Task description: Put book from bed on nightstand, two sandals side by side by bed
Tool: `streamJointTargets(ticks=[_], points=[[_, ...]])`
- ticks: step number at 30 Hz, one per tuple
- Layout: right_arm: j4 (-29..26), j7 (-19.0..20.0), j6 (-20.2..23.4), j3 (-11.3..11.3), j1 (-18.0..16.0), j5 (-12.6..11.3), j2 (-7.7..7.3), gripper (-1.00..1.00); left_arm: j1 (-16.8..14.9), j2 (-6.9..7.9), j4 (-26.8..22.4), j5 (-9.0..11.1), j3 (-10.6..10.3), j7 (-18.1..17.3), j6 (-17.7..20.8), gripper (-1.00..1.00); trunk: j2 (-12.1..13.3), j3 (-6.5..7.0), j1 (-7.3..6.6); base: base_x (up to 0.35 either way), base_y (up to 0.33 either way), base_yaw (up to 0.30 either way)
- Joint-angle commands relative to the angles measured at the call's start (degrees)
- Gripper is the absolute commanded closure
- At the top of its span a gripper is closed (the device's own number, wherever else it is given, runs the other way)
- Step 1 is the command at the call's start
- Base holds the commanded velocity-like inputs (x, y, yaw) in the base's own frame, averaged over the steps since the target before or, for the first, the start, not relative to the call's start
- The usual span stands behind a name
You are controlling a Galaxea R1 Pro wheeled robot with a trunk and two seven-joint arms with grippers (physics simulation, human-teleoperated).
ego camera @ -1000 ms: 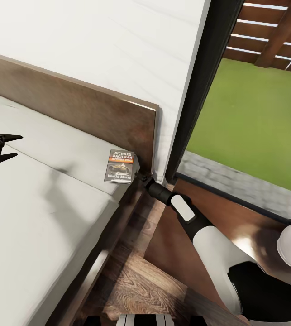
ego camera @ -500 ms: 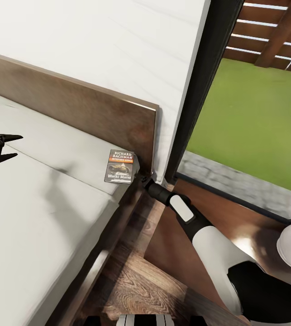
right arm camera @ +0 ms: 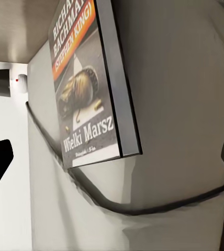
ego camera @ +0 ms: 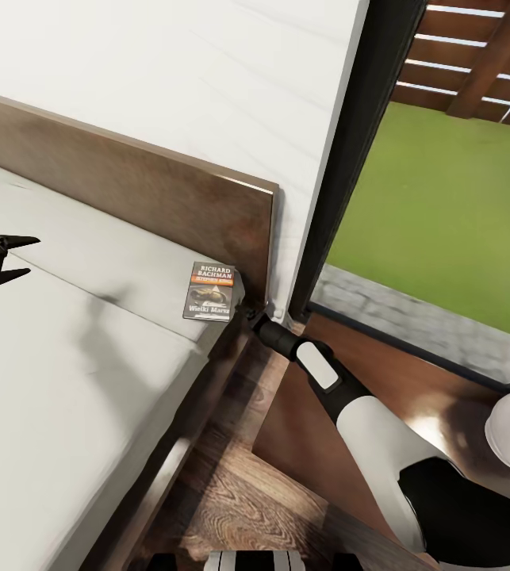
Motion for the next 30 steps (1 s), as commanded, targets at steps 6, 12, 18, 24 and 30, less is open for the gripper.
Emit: streamJointTargets(ticks=[6, 12, 18, 24, 30], points=[[0.0, 0.0, 0.1, 0.1, 0.0, -0.3, 0.0, -1.0, -0.1, -0.01, 0.0, -0.4, 0.3, -0.4, 0.2, -1.0, 0.0, -0.03, 0.0, 0.0, 0.0, 0.0], [0.0, 0.1, 0.1, 0.1, 0.0, -0.4, 0.0, -1.0, -0.1, -0.05, 0.0, -0.4, 0.3, -0.4, 0.2, -1.0, 0.0, -0.03, 0.0, 0.0, 0.0, 0.0], [-0.6, 0.1, 0.1, 0.1, 0.0, -0.4, 0.0, -1.0, -0.1, -0.14, 0.0, -0.4, 0.3, -0.4, 0.2, -1.0, 0.0, -0.13, 0.0, 0.0, 0.0, 0.0], [-1.2, 0.1, 0.1, 0.2, 0.0, -0.4, 0.0, -1.0, -0.1, -0.15, 0.0, -0.4, 0.3, -0.4, 0.2, -1.0, 0.0, -0.43, 0.0, 0.0, 0.0, 0.0], [-1.5, 0.1, 0.1, 1.2, 0.0, -0.4, 0.0, -1.0, -0.1, -0.09, 0.0, -0.4, 0.3, -0.4, 0.2, -1.0, 0.0, -0.8, 0.0, 0.0, 0.0, 0.0]])
